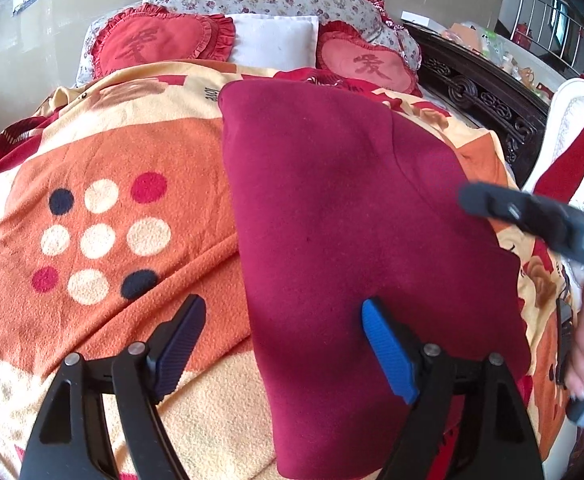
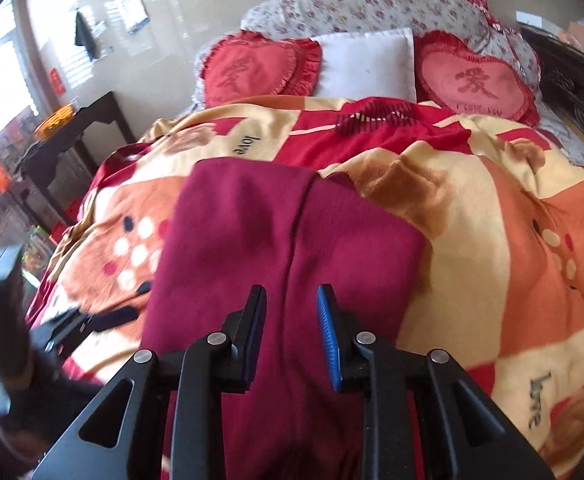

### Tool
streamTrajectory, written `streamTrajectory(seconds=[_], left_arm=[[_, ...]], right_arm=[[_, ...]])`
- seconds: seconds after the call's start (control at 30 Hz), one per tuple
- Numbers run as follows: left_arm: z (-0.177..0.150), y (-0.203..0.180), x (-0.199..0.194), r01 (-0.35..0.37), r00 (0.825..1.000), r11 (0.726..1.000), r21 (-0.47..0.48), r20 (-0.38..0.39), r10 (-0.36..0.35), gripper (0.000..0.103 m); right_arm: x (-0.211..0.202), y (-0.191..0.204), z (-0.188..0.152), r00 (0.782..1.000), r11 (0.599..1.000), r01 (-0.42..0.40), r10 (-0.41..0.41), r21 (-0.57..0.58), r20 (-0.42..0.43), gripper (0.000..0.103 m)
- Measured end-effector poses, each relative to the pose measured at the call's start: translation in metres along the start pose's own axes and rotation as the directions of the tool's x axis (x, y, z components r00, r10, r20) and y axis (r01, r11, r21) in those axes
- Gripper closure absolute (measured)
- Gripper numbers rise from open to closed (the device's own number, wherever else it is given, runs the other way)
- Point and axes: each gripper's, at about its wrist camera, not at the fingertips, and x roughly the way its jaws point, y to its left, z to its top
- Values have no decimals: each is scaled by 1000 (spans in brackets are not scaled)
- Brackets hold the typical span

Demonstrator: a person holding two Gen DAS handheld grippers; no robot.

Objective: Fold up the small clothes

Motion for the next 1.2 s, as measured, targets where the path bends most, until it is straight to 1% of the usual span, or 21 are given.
streamTrajectory(seconds=[0.13, 0.2, 0.27, 0.3, 0.33, 0.4, 0.5, 0.57, 0.6, 0.67, 0.73, 0.87, 1.07, 1.2], left_arm=[[0, 0, 0, -6, 1000, 1000, -2, 0, 6, 19], [0, -1, 0, -7, 1000, 1000, -2, -2, 7, 19], [-1, -2, 0, -8, 1000, 1000, -1, -3, 8, 19], [-1, -2, 0, -6, 1000, 1000, 0, -6, 6, 19], [-1, -3, 1, -8, 1000, 1000, 3, -9, 8, 19], [-2, -5, 0, -20, 1000, 1000, 17, -4, 20, 19], [1, -6, -4, -32, 999, 999, 35, 4, 31, 19], [5, -4, -9, -39, 999, 999, 36, 25, 38, 19], [8, -2, -10, -42, 999, 999, 34, 33, 41, 19], [15, 3, -9, -40, 998, 999, 15, 41, 40, 19], [23, 10, -4, -32, 999, 999, -20, 36, 33, 19], [37, 19, 8, -20, 999, 997, -73, 34, 23, 19], [44, 19, 26, -34, 999, 998, -59, 19, 35, 14], [44, 19, 32, -32, 999, 997, -64, 18, 34, 11]], right_arm=[[-13, 3, -23, 1000, 1000, 9, -9, -18, -13, 96], [-12, 3, -34, 999, 999, 33, -34, -39, -28, 96], [-7, 1, -41, 996, 996, 73, -75, -55, -43, 96], [0, -2, -44, 992, 993, 103, -107, -58, -68, 96], [6, -6, -48, 989, 993, 111, -116, -50, -92, 96], [12, -12, -52, 989, 995, 100, -102, -25, -107, 96], [6, -16, -49, 991, 997, 82, -82, 0, -102, 96], [-4, -17, -45, 995, 998, 63, -61, 21, -85, 95], [-10, -15, -42, 997, 998, 53, -51, 32, -66, 95], [-20, -14, -35, 998, 998, 57, -57, 39, -15, 94], [-23, -14, -27, 998, 997, 57, -58, 57, 24, 92], [-6, -17, -12, 998, 995, 57, -58, 83, 12, 92], [37, -23, -8, 993, 992, 110, -106, 65, -52, 92], [46, -30, -8, 994, 991, 102, -98, 81, -50, 92]])
